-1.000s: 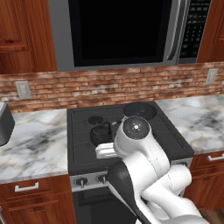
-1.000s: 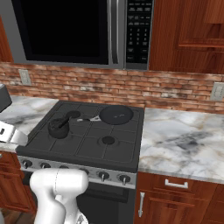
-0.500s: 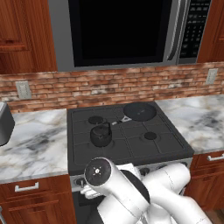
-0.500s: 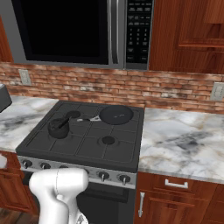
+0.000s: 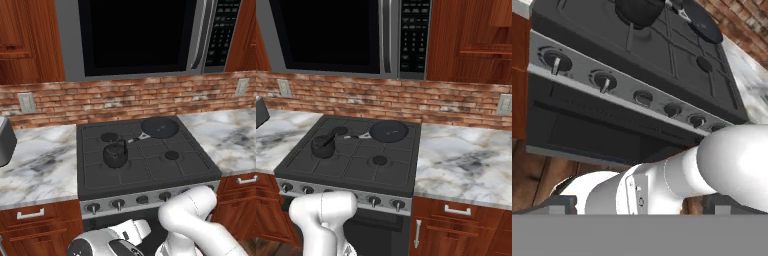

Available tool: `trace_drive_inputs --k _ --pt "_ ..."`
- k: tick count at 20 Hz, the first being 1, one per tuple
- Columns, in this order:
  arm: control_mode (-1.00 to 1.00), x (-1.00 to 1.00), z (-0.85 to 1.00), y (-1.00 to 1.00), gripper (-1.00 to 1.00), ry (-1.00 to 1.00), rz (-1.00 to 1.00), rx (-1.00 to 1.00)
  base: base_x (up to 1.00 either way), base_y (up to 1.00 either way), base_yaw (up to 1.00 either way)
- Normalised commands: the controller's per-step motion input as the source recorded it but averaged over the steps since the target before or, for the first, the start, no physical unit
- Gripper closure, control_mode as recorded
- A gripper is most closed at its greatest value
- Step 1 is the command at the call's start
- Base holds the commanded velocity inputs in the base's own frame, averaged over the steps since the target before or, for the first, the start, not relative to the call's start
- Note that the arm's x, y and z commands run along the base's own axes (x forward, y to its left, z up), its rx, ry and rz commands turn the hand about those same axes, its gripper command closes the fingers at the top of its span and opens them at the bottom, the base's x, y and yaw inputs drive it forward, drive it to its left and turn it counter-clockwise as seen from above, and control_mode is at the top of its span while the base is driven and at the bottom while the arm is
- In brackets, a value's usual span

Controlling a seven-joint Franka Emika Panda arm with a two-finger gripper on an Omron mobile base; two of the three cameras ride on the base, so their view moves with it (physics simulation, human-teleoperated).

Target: Pick the kettle from the counter and place it on a stove burner. Then turn the burner on.

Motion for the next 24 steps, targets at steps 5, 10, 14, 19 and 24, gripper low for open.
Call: trace_drive_inputs --k 5,10,14,19,24 --pt "-1.00 -0.14 -0.30 0.01 -1.00 -0.13 0.05 -0.09 0.00 0.00 0.00" --pt "-1.00 0.00 -0.29 -0.05 -1.00 -0.29 0.01 0.02 0.00 0.00 0.00" --pt "-1.00 0.11 -0.35 -0.13 -1.00 -0.32 0.00 0.10 0.00 0.00 0.00" --pt "-1.00 0.29 -0.16 -0.09 -1.00 -0.22 0.00 0.06 0.00 0.00 0.00" --pt "-1.00 0.34 -0.09 -0.29 -1.00 -0.13 0.01 0.15 0.00 0.00 0.00"
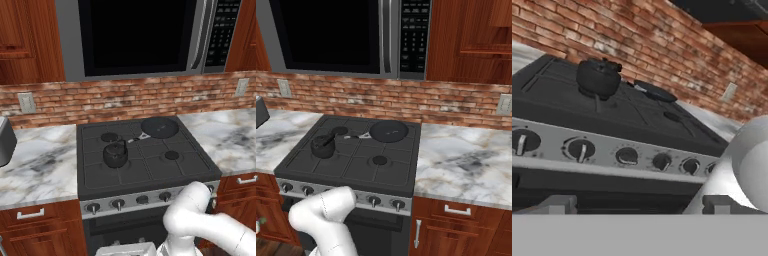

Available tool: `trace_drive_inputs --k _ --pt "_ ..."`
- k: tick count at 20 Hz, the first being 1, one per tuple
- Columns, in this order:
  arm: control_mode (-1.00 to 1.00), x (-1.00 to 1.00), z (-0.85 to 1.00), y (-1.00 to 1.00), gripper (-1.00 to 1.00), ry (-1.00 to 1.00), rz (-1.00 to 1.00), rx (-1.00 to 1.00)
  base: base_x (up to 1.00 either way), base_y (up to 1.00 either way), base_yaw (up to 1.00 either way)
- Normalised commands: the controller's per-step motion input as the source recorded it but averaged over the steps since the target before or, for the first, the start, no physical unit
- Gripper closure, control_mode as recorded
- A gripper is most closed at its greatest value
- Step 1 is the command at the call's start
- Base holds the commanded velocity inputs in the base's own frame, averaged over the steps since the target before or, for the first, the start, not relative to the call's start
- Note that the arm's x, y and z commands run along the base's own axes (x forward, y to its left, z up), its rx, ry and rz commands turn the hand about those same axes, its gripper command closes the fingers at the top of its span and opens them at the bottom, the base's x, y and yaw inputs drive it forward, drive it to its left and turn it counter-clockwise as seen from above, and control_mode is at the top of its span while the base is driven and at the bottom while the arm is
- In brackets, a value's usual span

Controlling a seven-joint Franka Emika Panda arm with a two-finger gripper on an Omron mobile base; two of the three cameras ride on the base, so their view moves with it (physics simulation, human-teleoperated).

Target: Pick the kettle from the counter and place it on a stove burner. Then turn the burner on.

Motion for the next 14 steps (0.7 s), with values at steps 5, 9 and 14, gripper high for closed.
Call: trace_drive_inputs --k 5,9,14 --pt "-1.00 0.20 0.00 -0.31 -1.00 -0.12 0.07 0.23 0.00 0.00 0.00" --pt "-1.00 0.19 0.00 -0.24 -1.00 -0.10 0.13 0.29 0.00 0.00 0.00" --pt "-1.00 0.05 0.00 -0.29 -1.00 -0.15 0.11 0.14 0.00 0.00 0.00"
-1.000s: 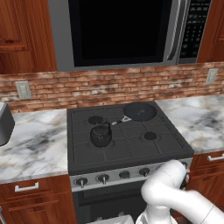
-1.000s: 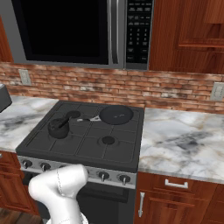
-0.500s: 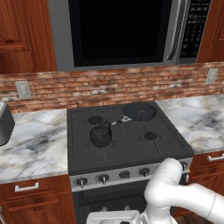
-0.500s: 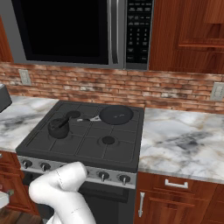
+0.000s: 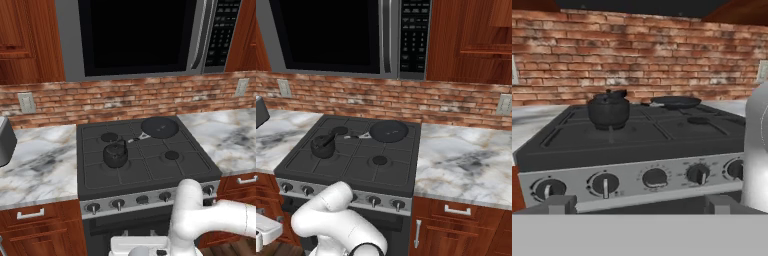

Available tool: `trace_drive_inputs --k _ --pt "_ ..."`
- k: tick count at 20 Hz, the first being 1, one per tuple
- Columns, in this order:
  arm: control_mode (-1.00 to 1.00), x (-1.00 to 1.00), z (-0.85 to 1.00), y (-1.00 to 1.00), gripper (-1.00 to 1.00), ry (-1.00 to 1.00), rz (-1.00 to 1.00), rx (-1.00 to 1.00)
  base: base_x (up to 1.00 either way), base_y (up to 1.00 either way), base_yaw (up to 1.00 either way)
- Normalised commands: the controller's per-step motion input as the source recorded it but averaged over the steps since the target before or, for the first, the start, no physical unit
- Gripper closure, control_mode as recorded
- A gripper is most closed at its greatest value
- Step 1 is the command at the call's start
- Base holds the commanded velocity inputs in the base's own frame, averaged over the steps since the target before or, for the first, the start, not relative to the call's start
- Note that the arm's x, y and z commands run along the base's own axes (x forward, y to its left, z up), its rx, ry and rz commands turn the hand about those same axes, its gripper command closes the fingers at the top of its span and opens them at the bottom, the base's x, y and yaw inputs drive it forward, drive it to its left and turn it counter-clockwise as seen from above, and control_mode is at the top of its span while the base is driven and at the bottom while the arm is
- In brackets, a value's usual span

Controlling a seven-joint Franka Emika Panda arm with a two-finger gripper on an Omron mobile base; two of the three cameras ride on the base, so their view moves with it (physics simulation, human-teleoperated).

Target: Pick the kettle from the counter and place it on a stove burner. Then turn the burner on.

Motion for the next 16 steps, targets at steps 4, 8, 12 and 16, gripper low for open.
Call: trace_drive_inputs --k 4,8,12,16 --pt "-1.00 0.09 0.00 0.00 -1.00 -0.01 0.00 0.00 0.00 0.00 0.00" --pt "-1.00 0.23 0.00 0.02 -1.00 0.00 0.00 0.00 0.00 0.00 0.00" --pt "-1.00 0.30 0.00 0.27 -1.00 0.00 0.00 0.00 0.00 0.00 0.00" --pt "-1.00 0.26 0.00 0.57 -1.00 0.00 0.00 0.00 0.00 0.00 0.00"
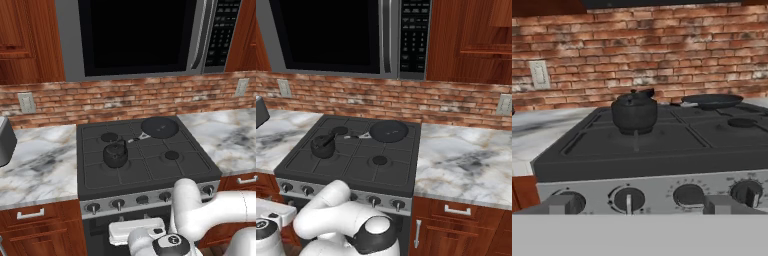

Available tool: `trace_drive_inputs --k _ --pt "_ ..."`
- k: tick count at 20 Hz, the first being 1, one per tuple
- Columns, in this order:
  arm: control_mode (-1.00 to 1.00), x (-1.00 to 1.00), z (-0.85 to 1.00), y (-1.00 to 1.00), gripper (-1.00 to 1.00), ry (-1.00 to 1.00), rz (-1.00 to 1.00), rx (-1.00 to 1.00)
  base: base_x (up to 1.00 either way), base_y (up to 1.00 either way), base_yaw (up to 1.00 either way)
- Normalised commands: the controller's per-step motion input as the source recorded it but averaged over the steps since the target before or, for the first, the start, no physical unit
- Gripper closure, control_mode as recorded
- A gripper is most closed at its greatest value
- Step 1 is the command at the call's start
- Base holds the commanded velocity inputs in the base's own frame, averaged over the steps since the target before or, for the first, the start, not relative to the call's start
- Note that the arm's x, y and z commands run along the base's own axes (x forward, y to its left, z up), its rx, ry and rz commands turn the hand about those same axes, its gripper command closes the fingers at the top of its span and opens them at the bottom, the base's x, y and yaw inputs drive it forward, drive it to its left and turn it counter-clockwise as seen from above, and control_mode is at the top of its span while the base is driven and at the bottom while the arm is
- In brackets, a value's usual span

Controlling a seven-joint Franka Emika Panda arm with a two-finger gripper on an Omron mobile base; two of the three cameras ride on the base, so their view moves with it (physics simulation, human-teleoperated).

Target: Pick the kettle from the counter and place it on a stove burner. Then turn the burner on.

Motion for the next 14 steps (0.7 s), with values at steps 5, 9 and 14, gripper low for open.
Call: trace_drive_inputs --k 5,9,14 --pt "-1.00 0.26 -0.03 0.60 -1.00 0.00 0.00 0.00 0.00 0.00 0.00" --pt "-1.00 0.08 -0.04 0.28 -1.00 0.00 0.00 0.00 0.00 0.00 0.00" --pt "-1.00 0.00 -0.08 0.16 -1.00 0.02 0.00 0.00 0.00 0.00 0.00"
